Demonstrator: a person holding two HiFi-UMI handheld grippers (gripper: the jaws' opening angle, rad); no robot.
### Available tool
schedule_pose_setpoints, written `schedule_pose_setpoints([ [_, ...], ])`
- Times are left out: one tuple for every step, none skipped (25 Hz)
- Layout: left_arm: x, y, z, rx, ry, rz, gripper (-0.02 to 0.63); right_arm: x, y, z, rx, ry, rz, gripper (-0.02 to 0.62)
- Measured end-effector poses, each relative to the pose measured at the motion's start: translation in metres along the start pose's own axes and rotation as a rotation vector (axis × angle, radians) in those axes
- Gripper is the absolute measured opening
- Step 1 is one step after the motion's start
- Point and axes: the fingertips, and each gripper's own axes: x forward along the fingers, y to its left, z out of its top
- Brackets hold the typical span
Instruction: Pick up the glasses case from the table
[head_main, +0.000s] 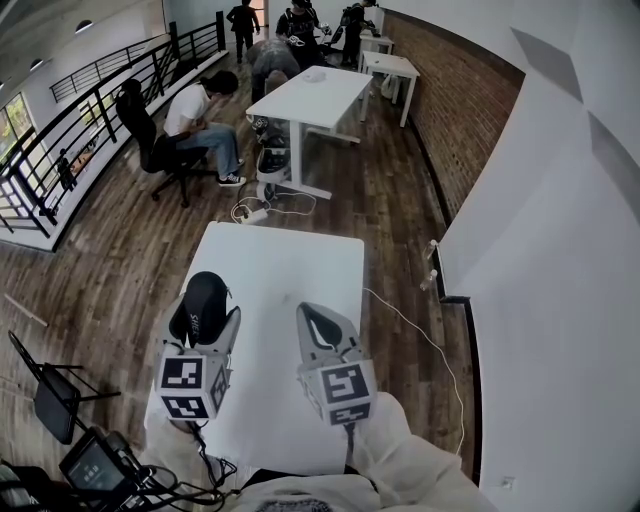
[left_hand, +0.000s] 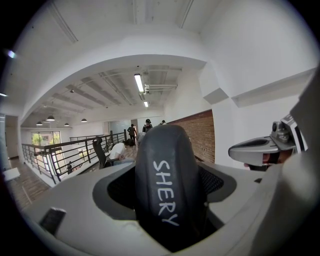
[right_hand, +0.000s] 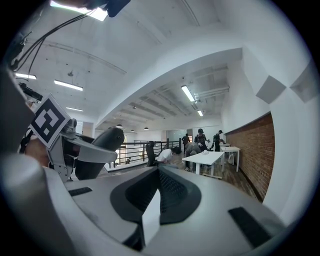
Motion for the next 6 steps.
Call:
schedule_pose_setpoints([
  [-0.0001, 0.0005, -0.0005, -0.002, 0.002, -0.002, 0.377, 0.0004, 0.0010, -0.0002, -0.001, 0.002, 0.000, 0.002],
  [-0.0002, 0.0012, -0.0006, -0.004, 0.005, -0.005, 0.377, 0.0006, 0.0021, 0.0003, -0.001, 0.004, 0.000, 0.002],
  [-0.0004, 0.0018, -0.0005, -0.006, 0.008, -0.007, 0.377, 0.0008, 0.0032, 0.0012, -0.002, 0.005, 0.000, 0.002],
  [-0.0006, 0.0025, -0.0003, -0.007, 0.010, -0.008, 0.377, 0.0009, 0.0043, 0.0021, -0.003, 0.005, 0.001, 0.002],
  [-0.0009, 0.0031, -0.0001, -0.008, 0.011, -0.009, 0.377, 0.0010, 0.0053, 0.0030, -0.004, 0.006, 0.002, 0.002],
  [-0.0012, 0.0037, 0.0000, -0.009, 0.013, -0.010, 0.377, 0.0012, 0.0063, 0.0039, -0.006, 0.006, 0.004, 0.002],
])
